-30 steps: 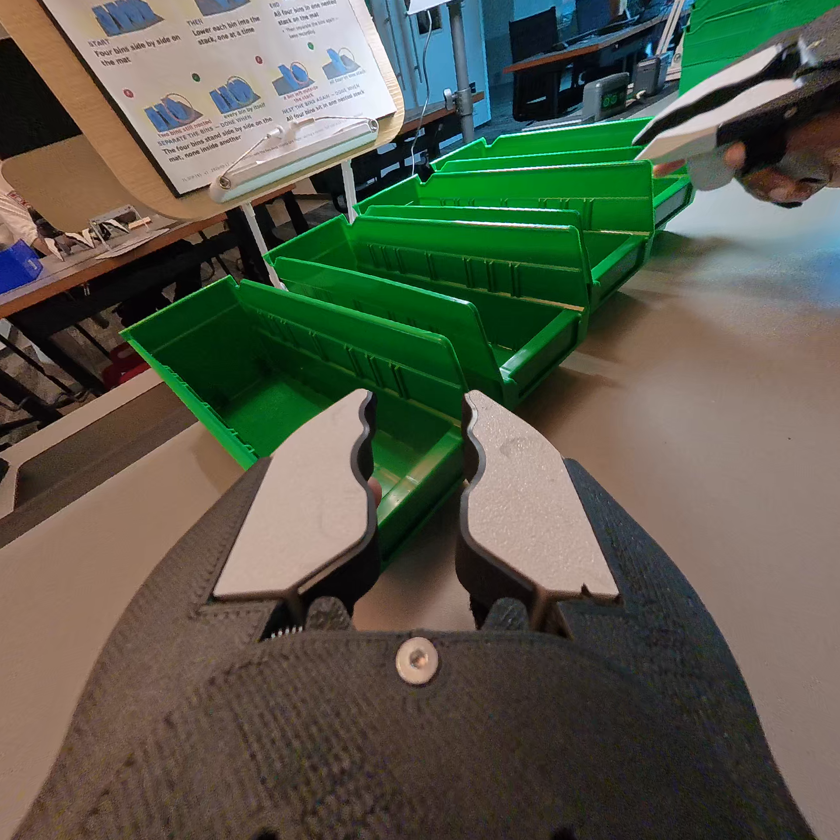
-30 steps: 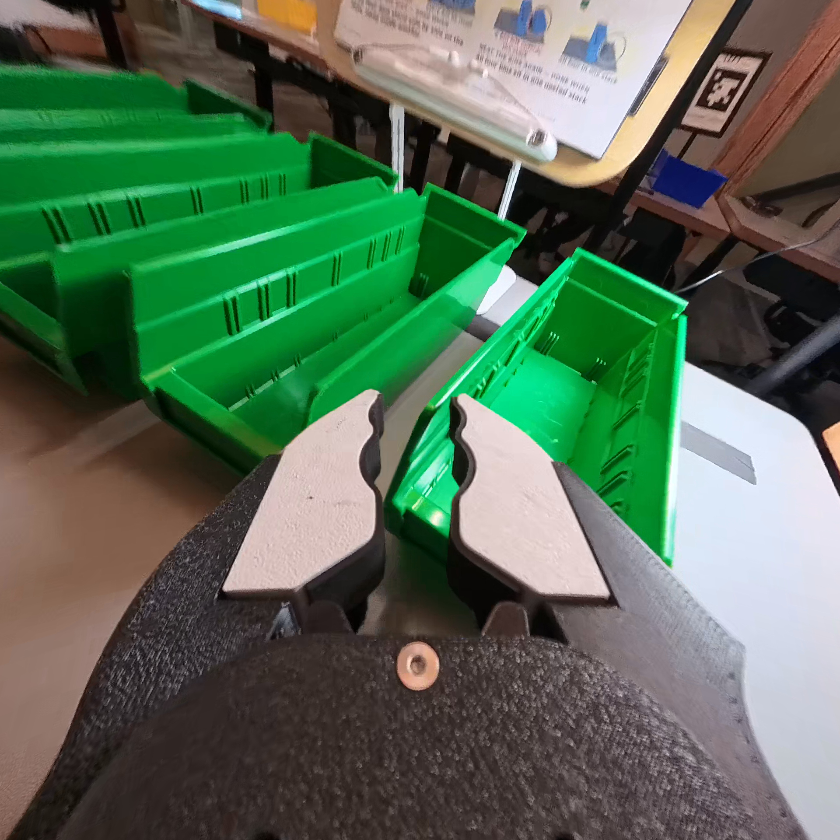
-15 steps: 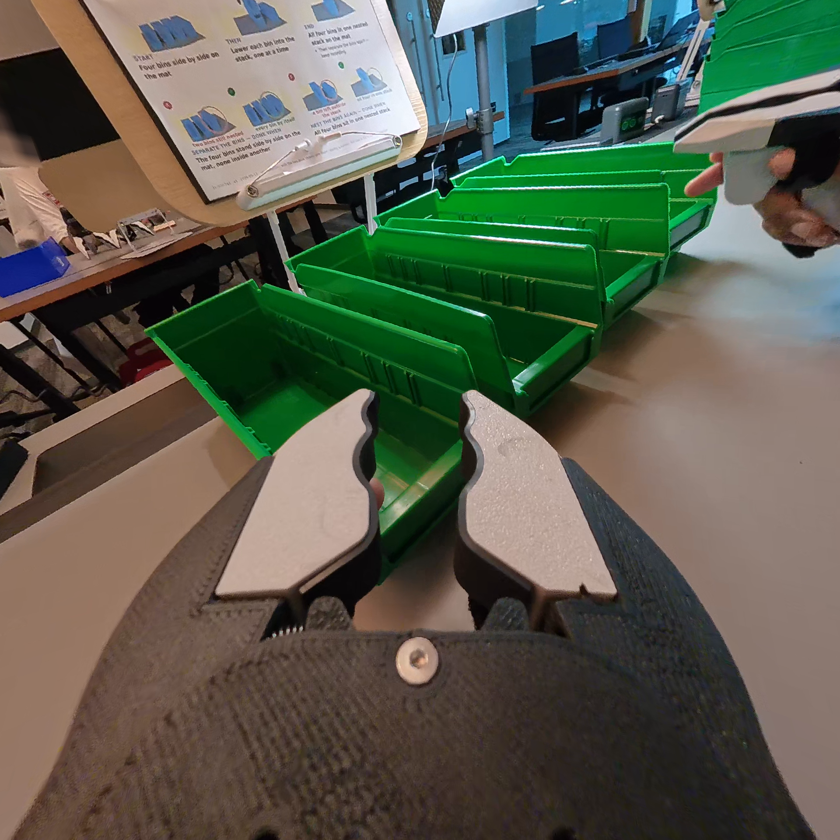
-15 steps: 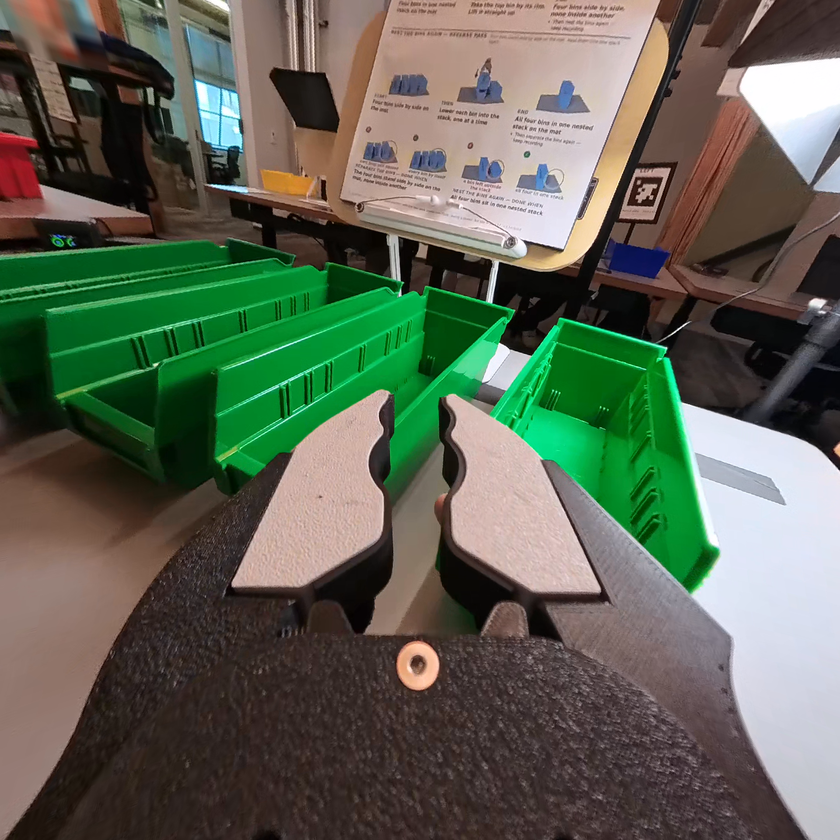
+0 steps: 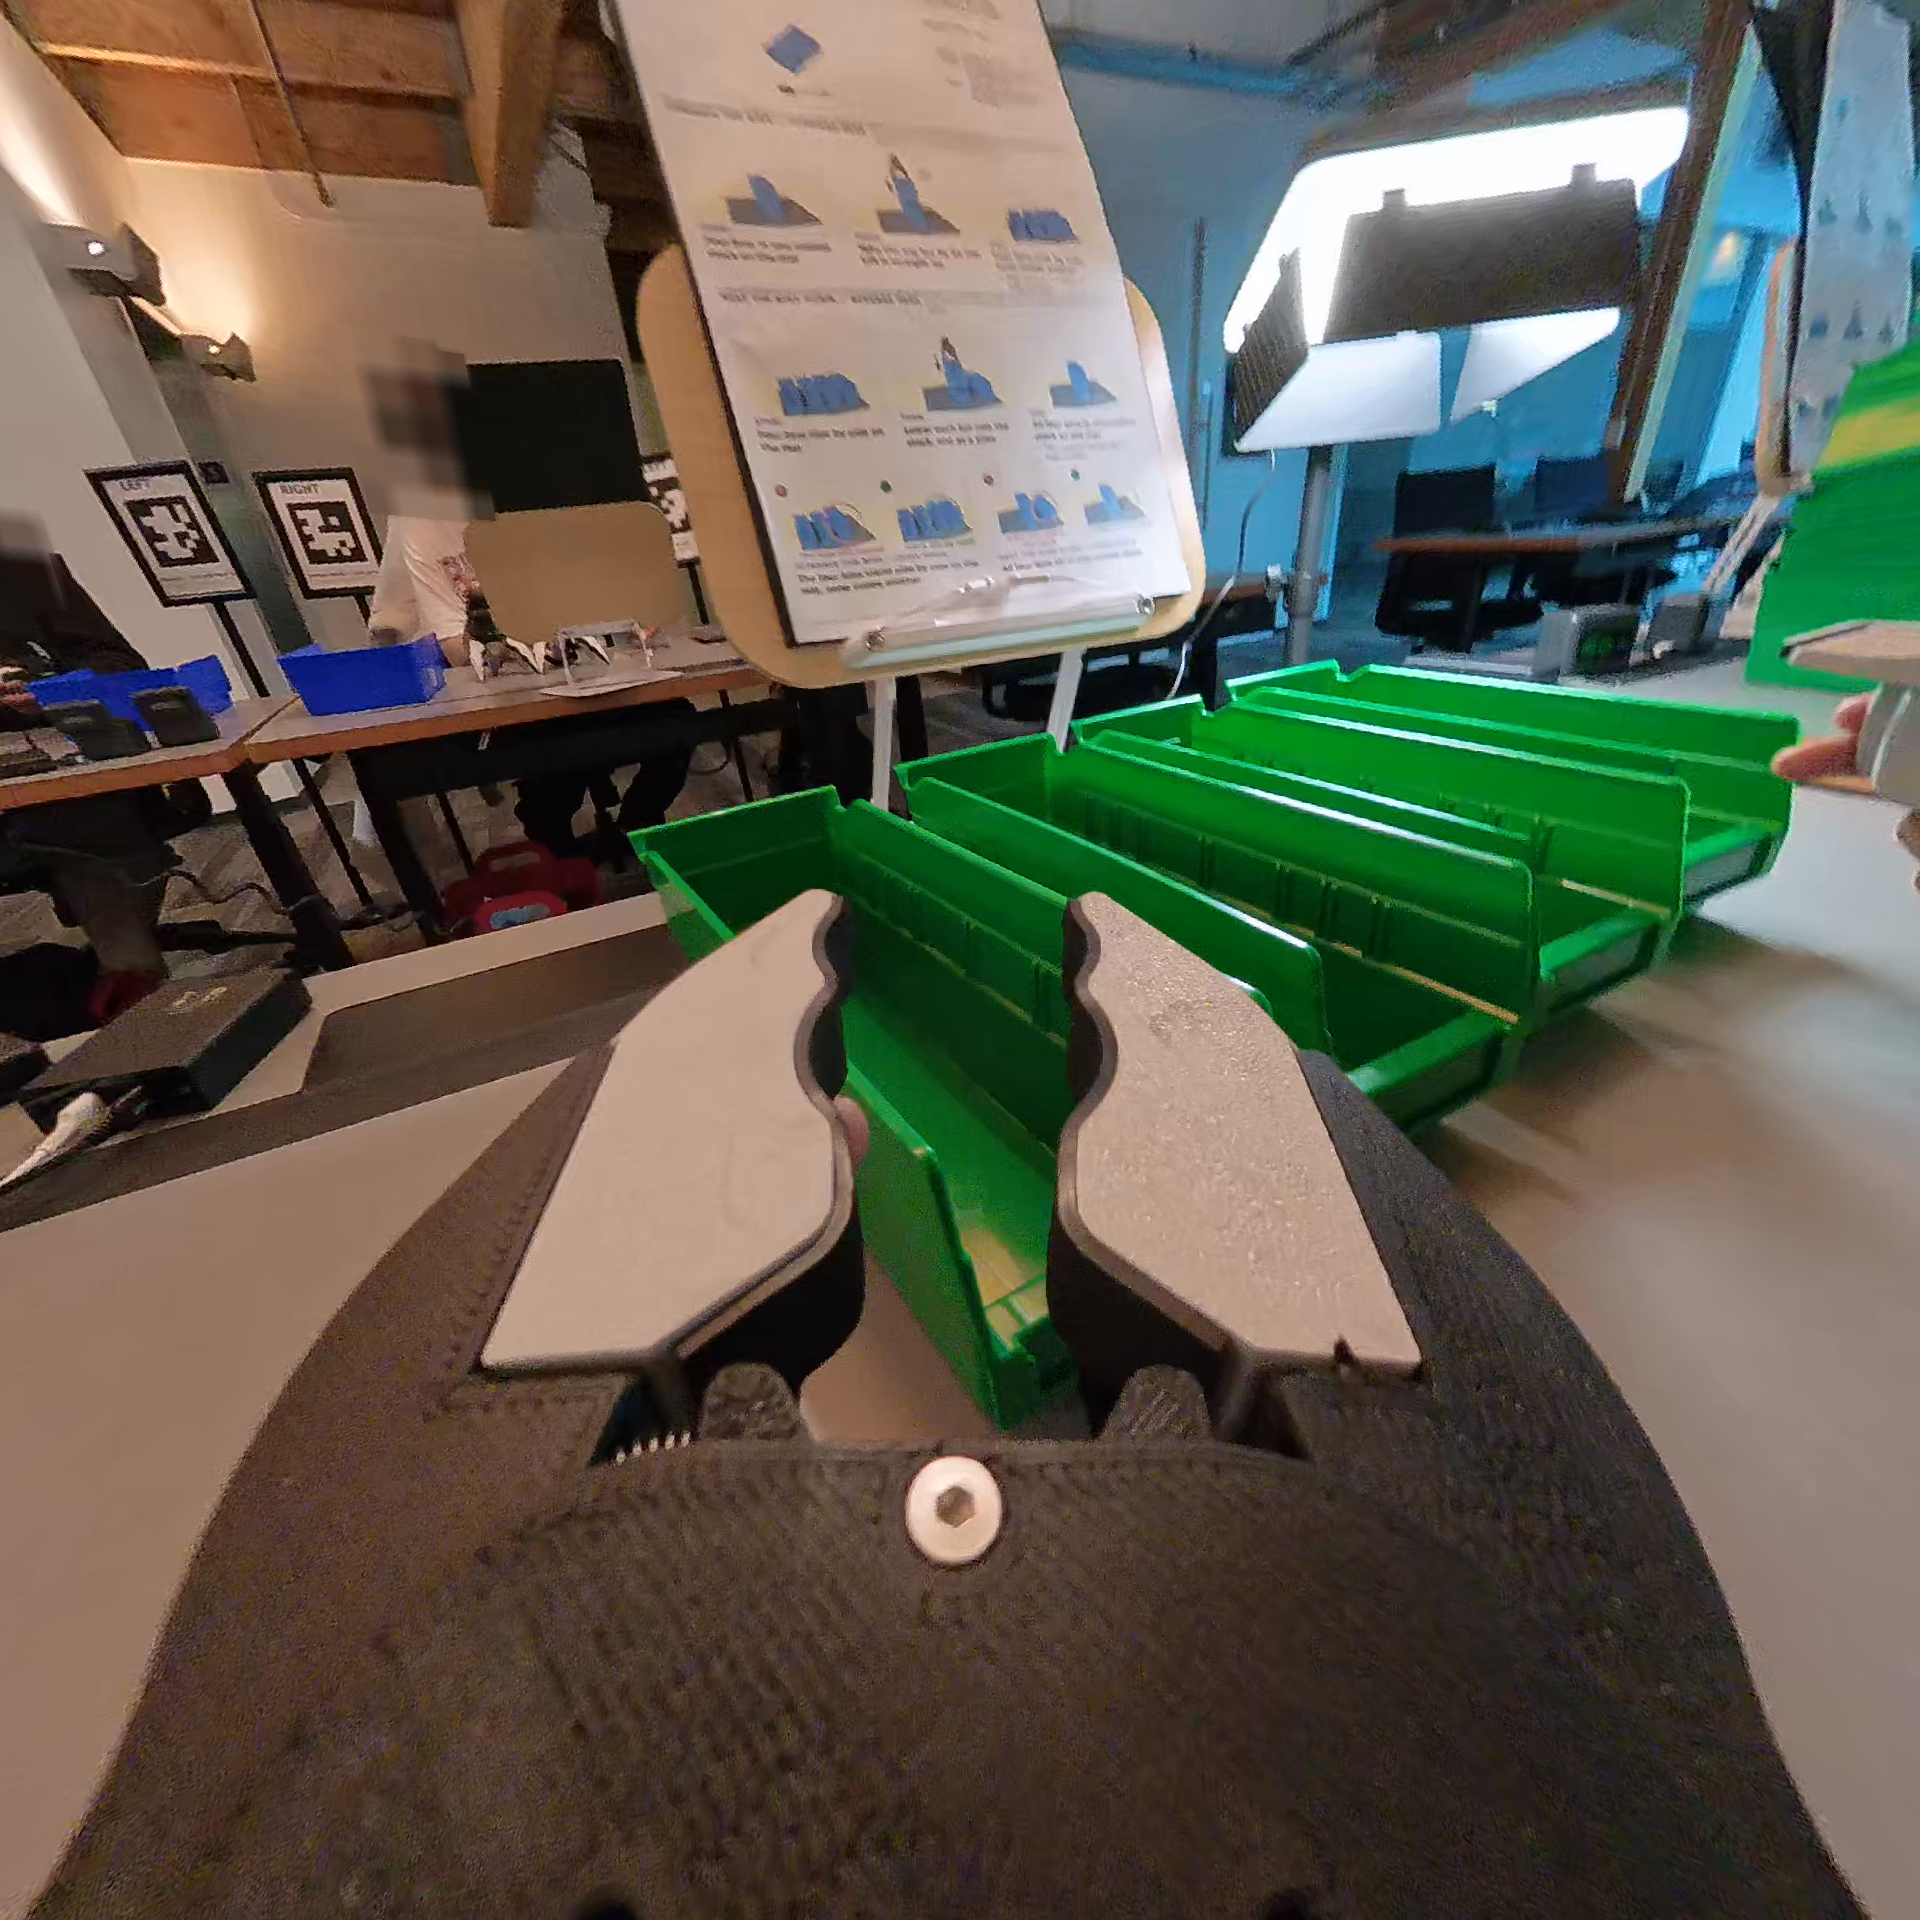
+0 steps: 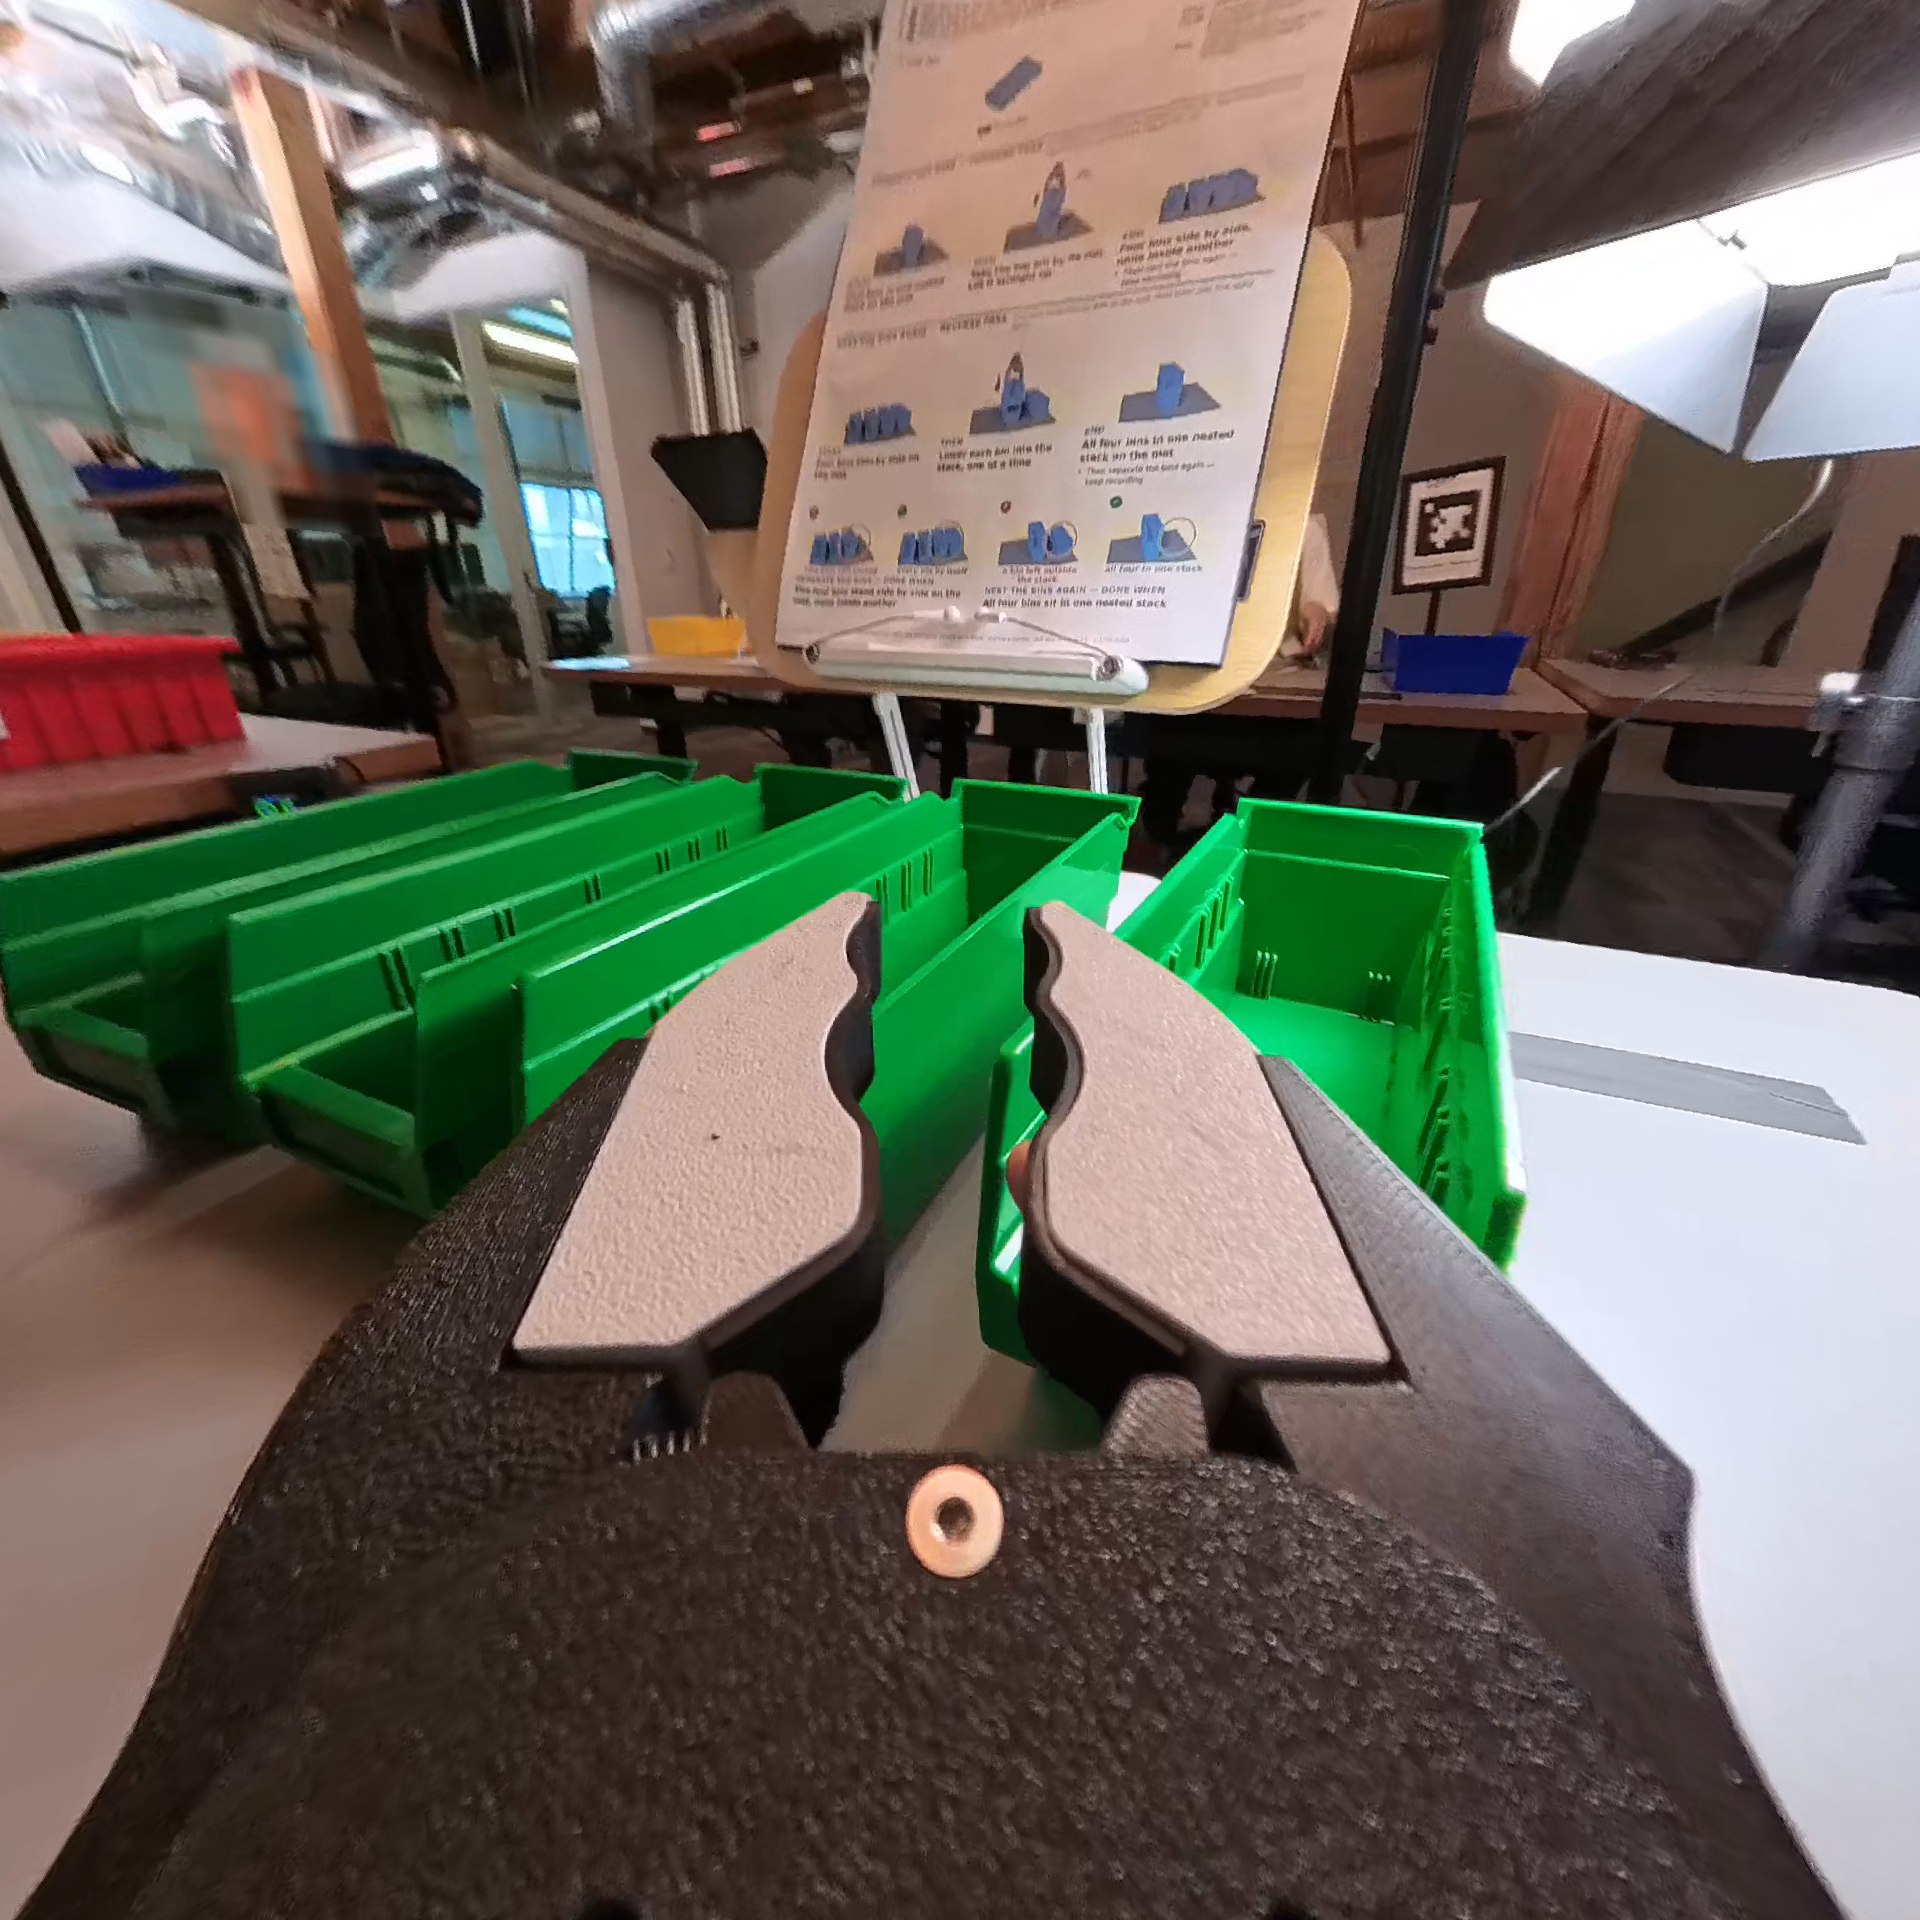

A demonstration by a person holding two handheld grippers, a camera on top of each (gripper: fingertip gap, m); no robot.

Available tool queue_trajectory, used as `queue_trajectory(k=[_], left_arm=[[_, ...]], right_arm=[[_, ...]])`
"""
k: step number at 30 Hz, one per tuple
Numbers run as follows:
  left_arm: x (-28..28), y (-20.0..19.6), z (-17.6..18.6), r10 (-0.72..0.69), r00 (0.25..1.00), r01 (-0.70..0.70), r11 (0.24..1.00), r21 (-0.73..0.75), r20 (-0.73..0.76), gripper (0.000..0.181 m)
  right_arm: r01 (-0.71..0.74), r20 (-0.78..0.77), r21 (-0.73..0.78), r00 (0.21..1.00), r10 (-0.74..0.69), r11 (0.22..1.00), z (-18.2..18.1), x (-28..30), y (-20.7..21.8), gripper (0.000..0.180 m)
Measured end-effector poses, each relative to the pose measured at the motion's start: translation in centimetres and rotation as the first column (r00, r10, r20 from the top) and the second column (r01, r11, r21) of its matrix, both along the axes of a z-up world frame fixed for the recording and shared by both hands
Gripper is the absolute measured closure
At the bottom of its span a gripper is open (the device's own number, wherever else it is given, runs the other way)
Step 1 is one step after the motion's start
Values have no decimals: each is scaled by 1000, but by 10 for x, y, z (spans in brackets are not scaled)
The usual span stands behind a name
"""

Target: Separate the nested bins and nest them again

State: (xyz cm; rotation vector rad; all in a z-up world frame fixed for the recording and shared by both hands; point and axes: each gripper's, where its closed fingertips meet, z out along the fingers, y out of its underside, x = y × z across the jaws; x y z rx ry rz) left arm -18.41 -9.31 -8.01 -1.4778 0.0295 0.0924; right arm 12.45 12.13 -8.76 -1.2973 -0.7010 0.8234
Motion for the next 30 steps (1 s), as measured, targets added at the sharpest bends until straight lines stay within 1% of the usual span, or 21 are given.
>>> queue_trajectory(k=[5,9,15,19,23,30], left_arm=[[-14,-2,2,30,999,-31,999,36,45,139],[-17,-1,0,38,998,-39,999,36,41,139],[-22,0,-3,50,998,-52,998,36,42,138],[-22,-1,-3,44,998,-46,998,47,46,138],[-20,-2,-6,45,998,-47,998,39,33,138],[-25,-9,-18,103,995,-103,995,-8,7,140]], right_arm=[[-38,-53,14,998,39,999,9,10,1,148],[-141,-56,-1,988,140,990,10,13,0,148],[-166,-69,-6,984,165,986,11,33,15,150],[-205,-73,-8,976,204,979,11,41,16,152],[-241,-80,-12,968,240,970,11,40,12,153],[-243,-46,3,969,243,970,11,32,2,154]])
